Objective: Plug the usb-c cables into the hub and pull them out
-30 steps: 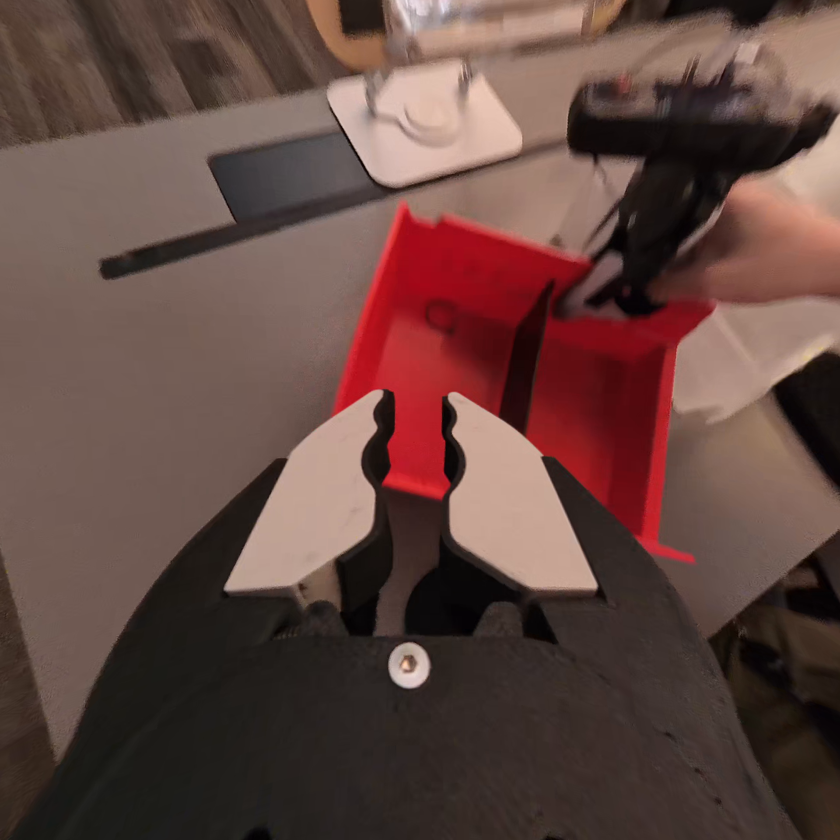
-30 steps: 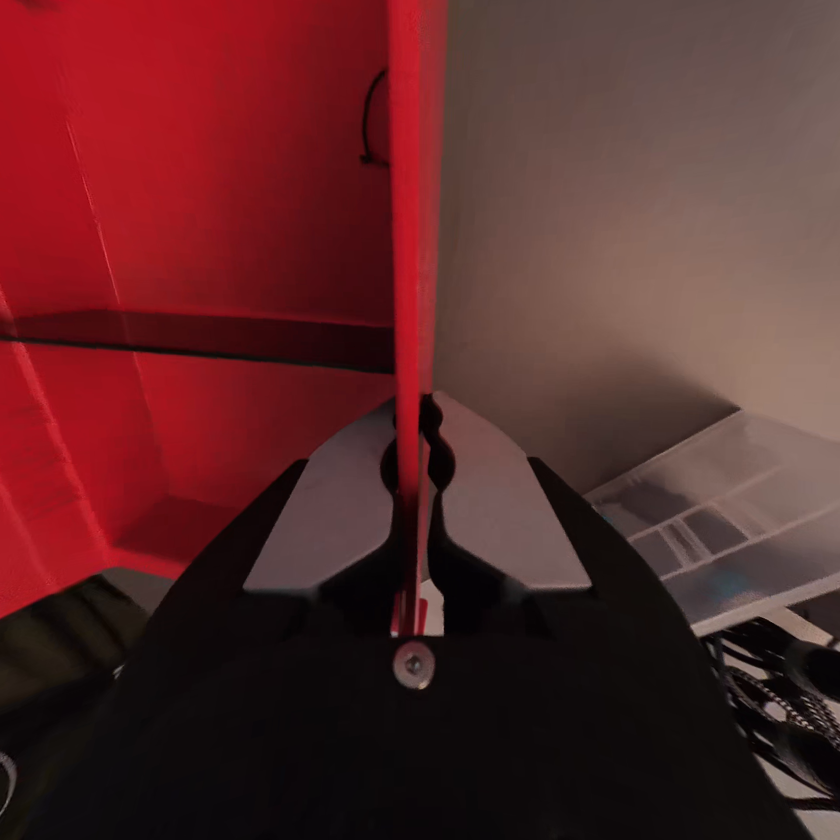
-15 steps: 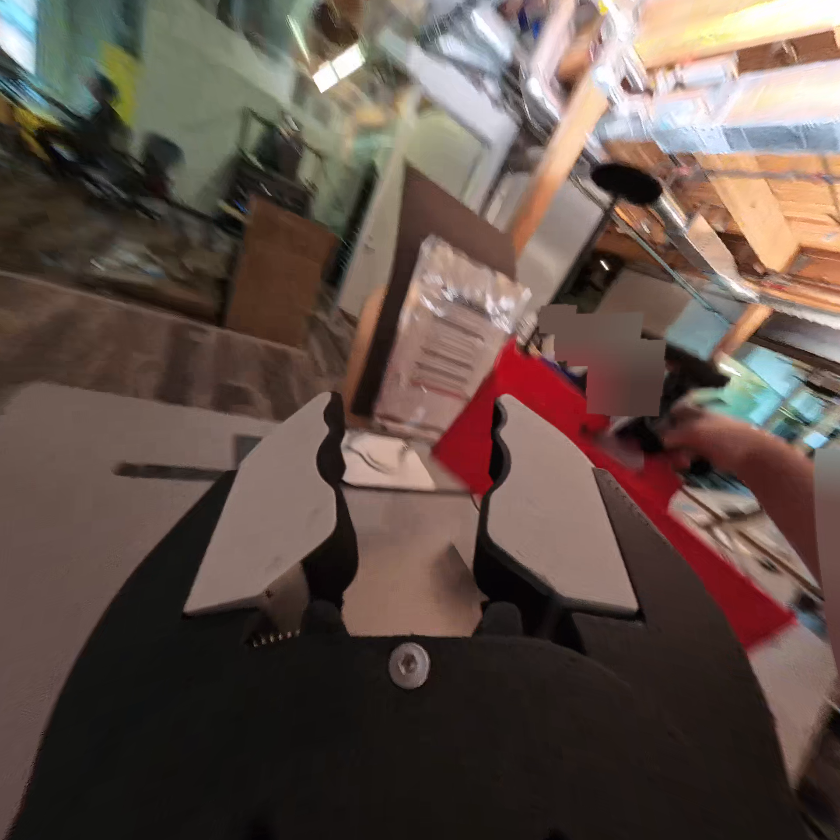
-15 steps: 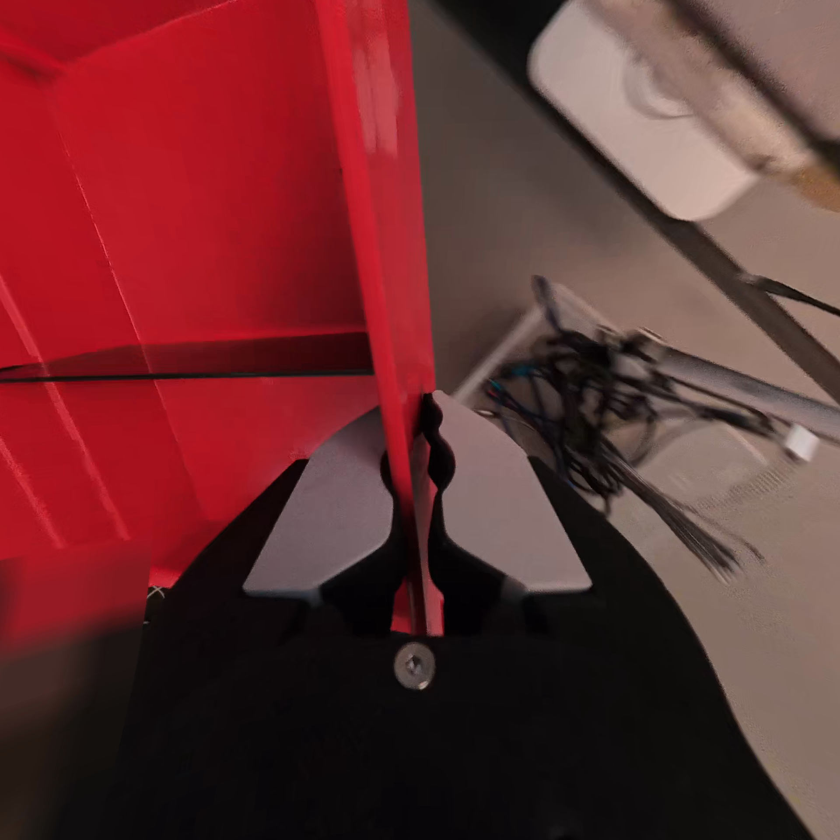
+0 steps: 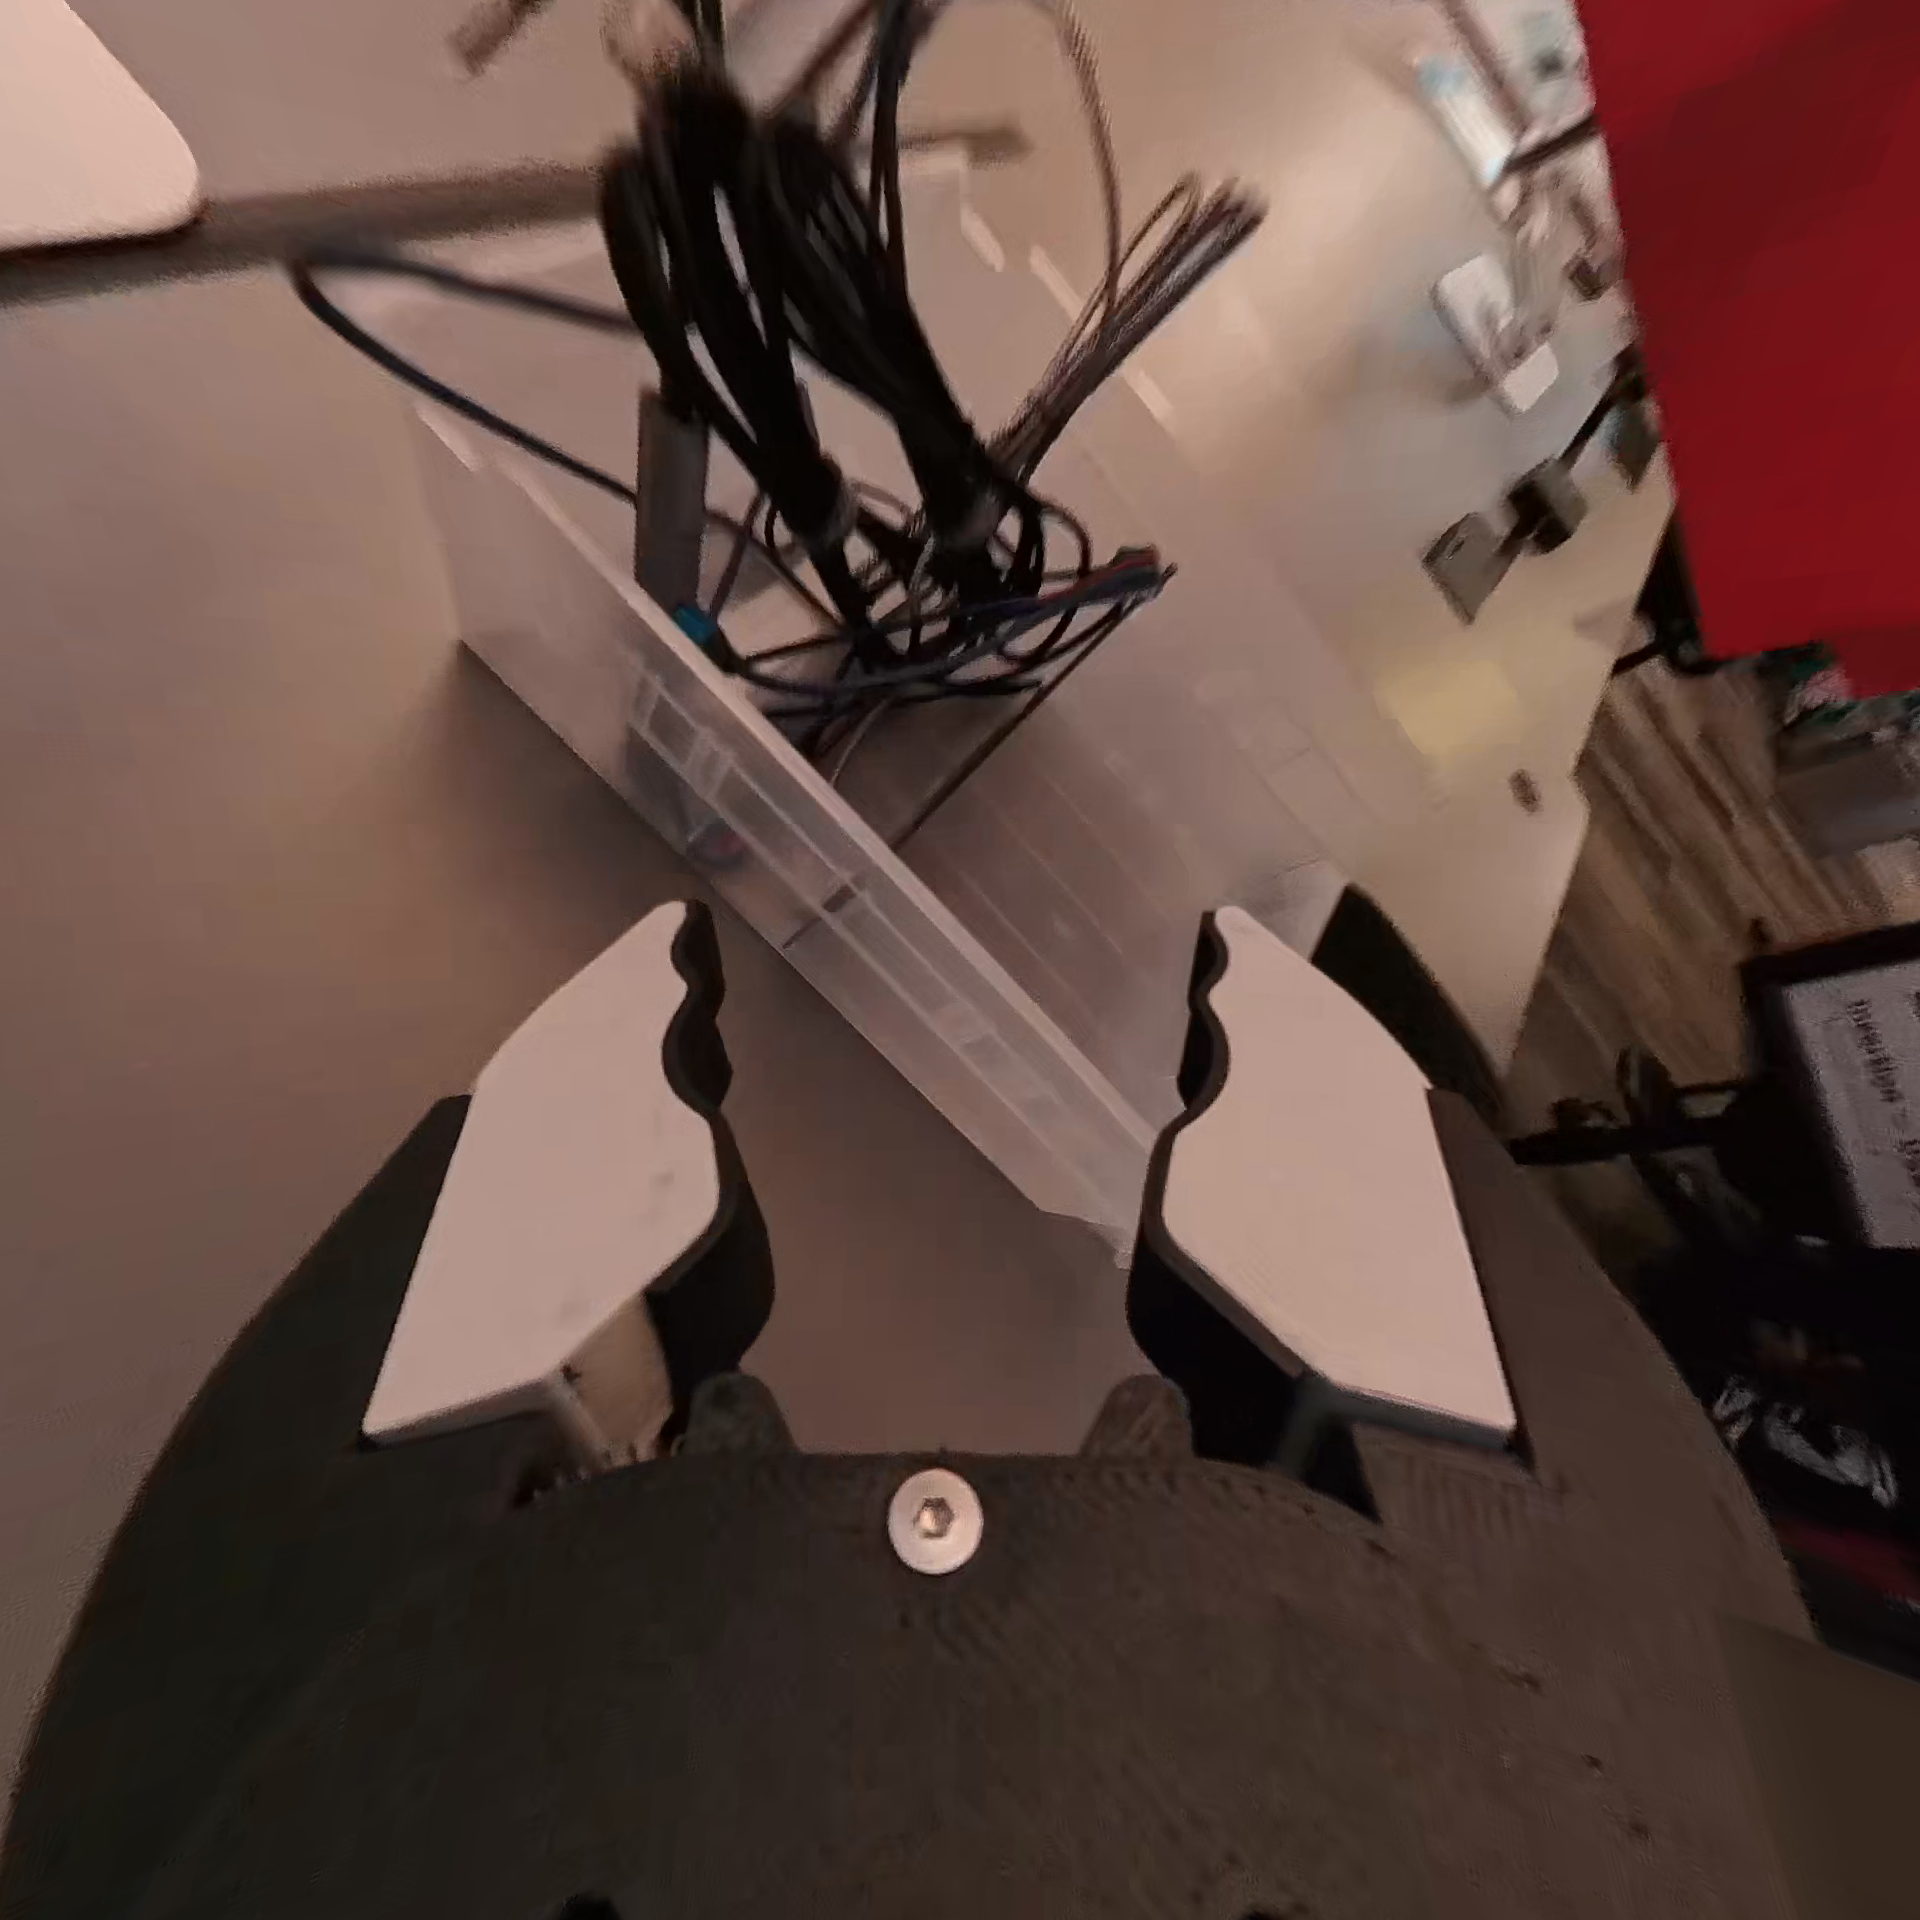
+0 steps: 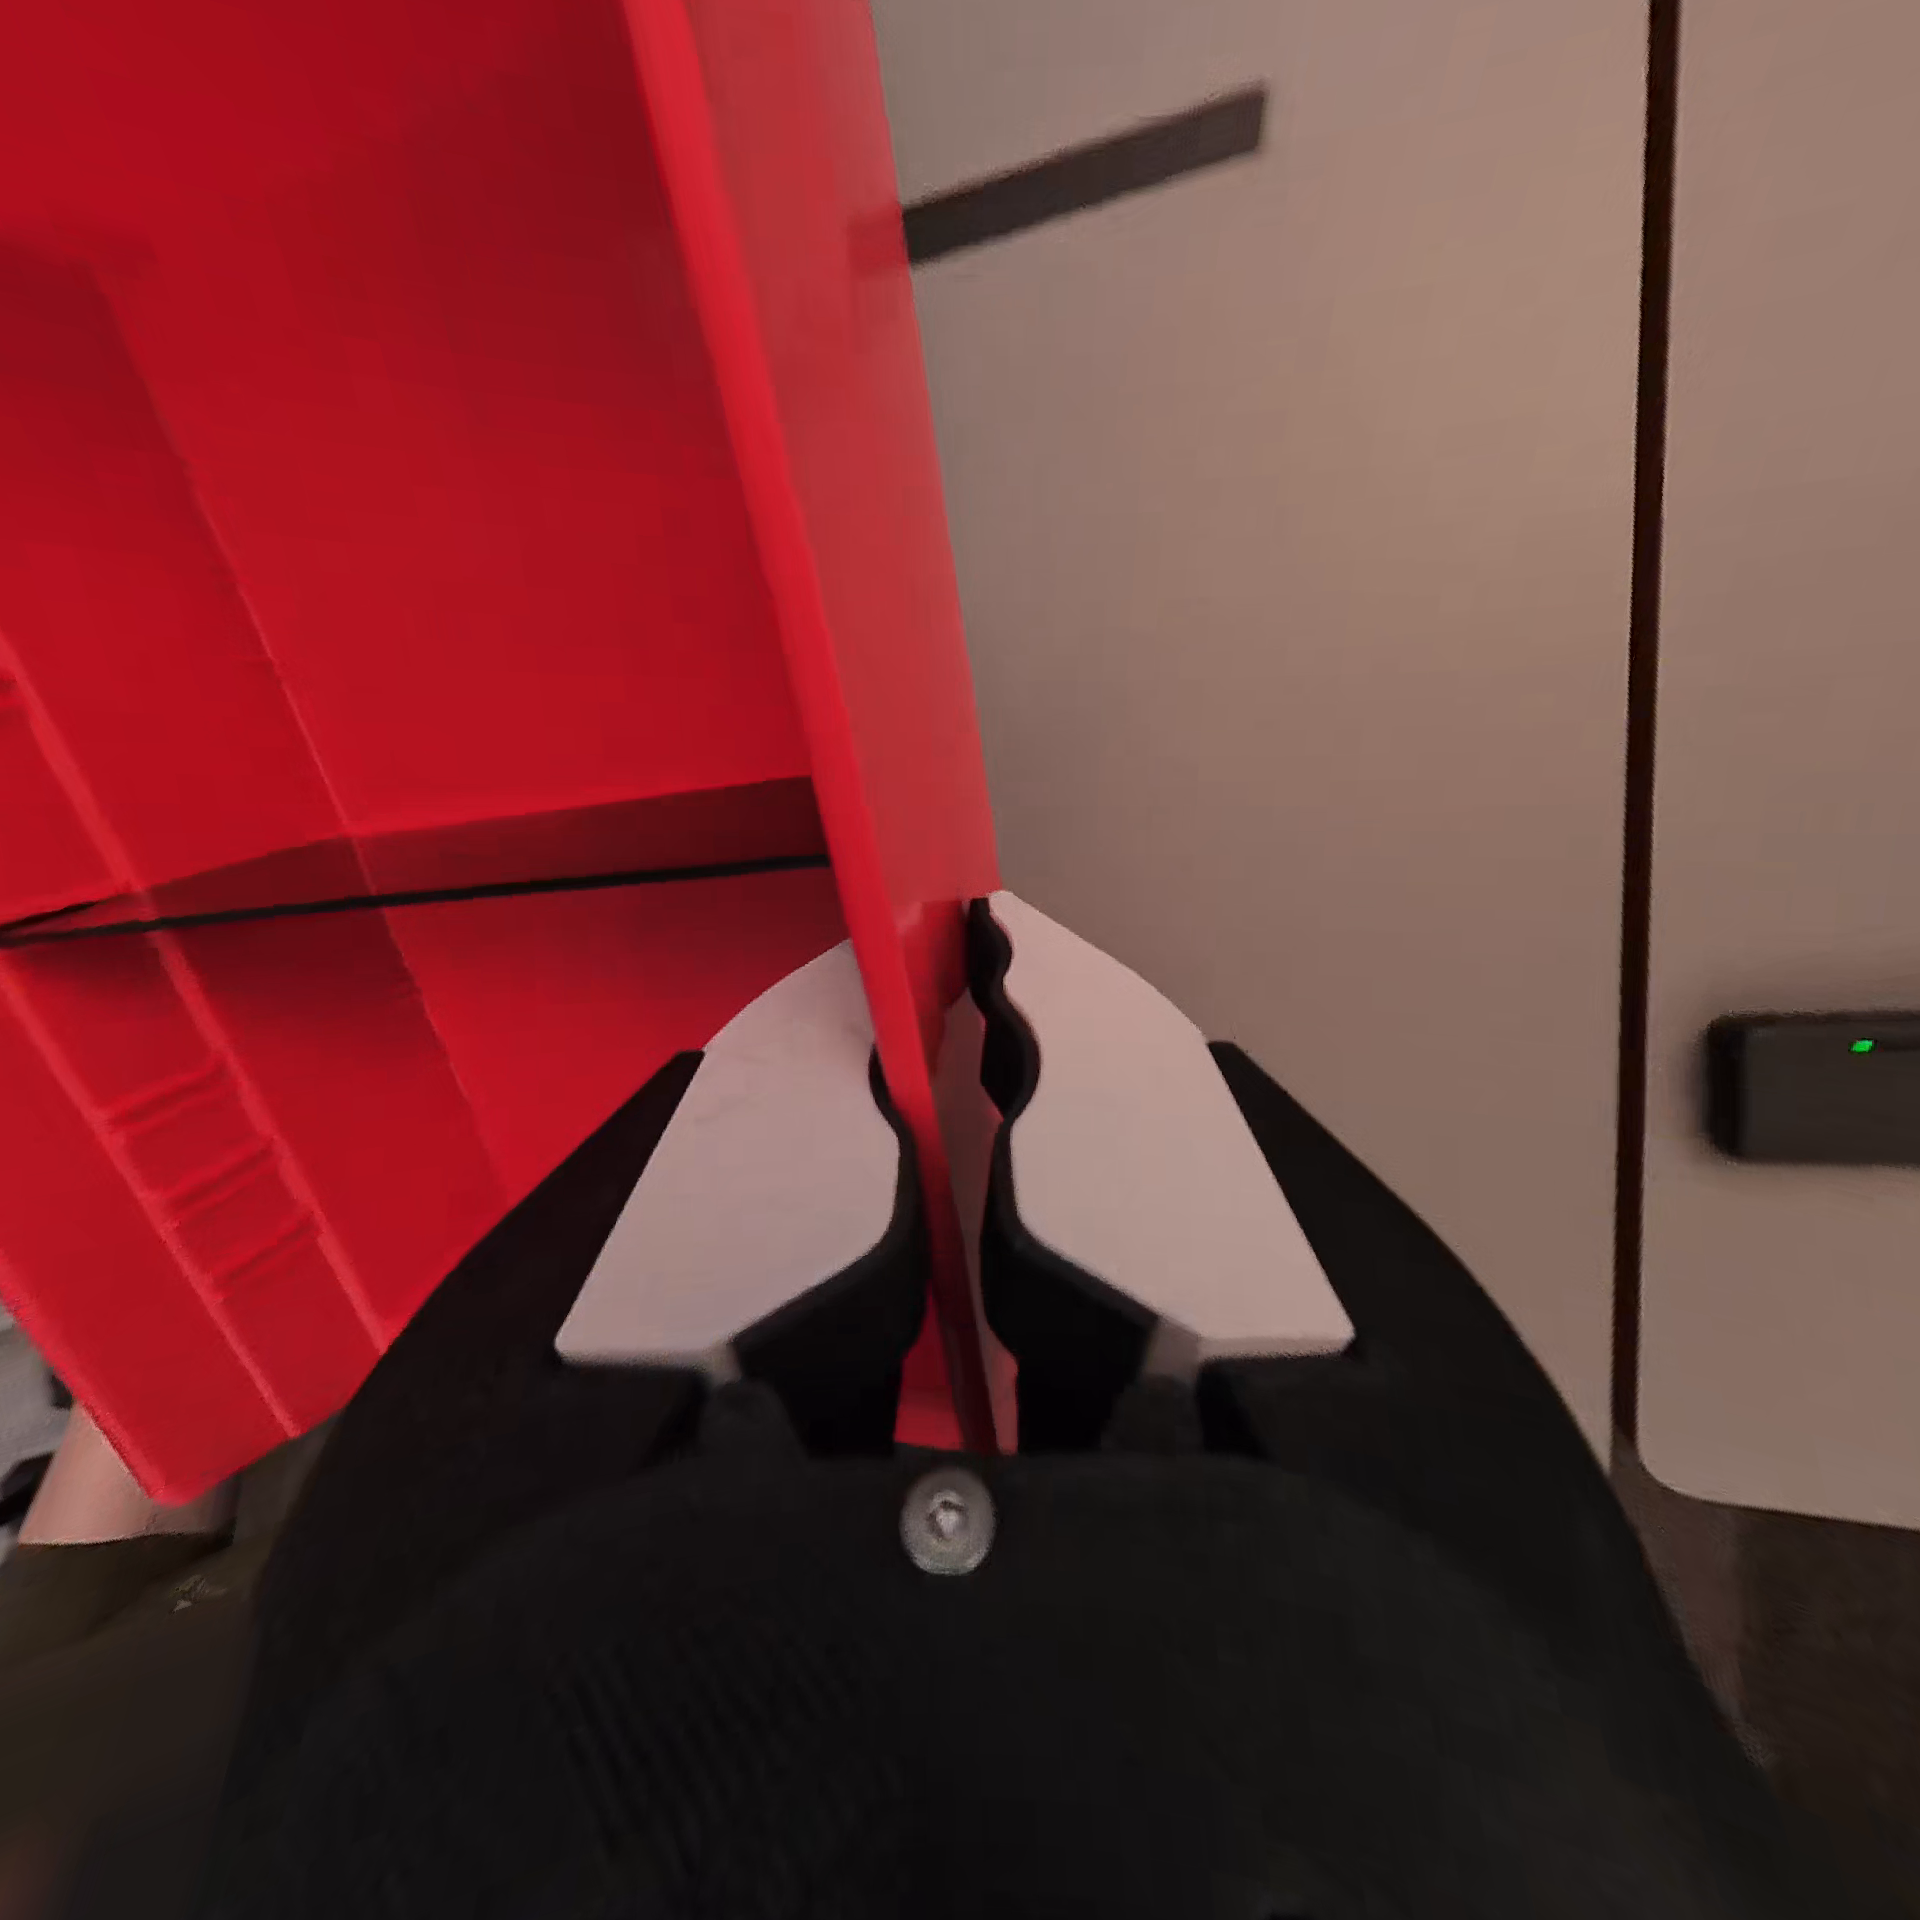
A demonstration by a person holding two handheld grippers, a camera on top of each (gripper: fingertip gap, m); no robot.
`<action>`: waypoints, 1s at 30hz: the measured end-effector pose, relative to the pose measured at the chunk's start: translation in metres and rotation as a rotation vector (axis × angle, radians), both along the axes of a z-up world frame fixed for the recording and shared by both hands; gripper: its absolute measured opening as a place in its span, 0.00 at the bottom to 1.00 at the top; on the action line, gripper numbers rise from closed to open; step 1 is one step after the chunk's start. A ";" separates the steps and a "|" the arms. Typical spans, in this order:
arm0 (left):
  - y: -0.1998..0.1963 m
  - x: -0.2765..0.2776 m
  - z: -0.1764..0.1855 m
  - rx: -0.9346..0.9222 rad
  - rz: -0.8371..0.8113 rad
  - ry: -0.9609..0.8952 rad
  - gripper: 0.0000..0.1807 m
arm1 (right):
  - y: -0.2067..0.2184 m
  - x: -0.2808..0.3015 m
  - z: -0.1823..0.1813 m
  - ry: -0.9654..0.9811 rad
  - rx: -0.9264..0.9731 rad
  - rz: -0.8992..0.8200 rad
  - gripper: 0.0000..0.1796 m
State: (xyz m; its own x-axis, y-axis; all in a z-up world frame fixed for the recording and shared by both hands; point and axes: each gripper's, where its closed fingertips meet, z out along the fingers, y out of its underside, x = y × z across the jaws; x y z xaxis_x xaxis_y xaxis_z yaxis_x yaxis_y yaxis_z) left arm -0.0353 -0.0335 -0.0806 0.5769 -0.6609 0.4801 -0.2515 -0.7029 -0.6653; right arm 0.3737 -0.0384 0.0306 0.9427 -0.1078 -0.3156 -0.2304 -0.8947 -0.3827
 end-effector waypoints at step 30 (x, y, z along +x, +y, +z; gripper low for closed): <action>0.060 -0.267 -0.043 -0.184 0.311 0.305 0.08 | 0.004 -0.025 -0.198 0.019 -0.237 -0.046 0.04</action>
State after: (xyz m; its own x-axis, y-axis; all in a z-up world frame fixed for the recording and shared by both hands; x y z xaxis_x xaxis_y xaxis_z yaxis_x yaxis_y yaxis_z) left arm -0.3025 0.0265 -0.1232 0.8671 -0.3542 0.3504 -0.1751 -0.8750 -0.4513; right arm 0.3492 -0.0344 -0.1673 0.9293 -0.2238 -0.2938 -0.2784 -0.9472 -0.1589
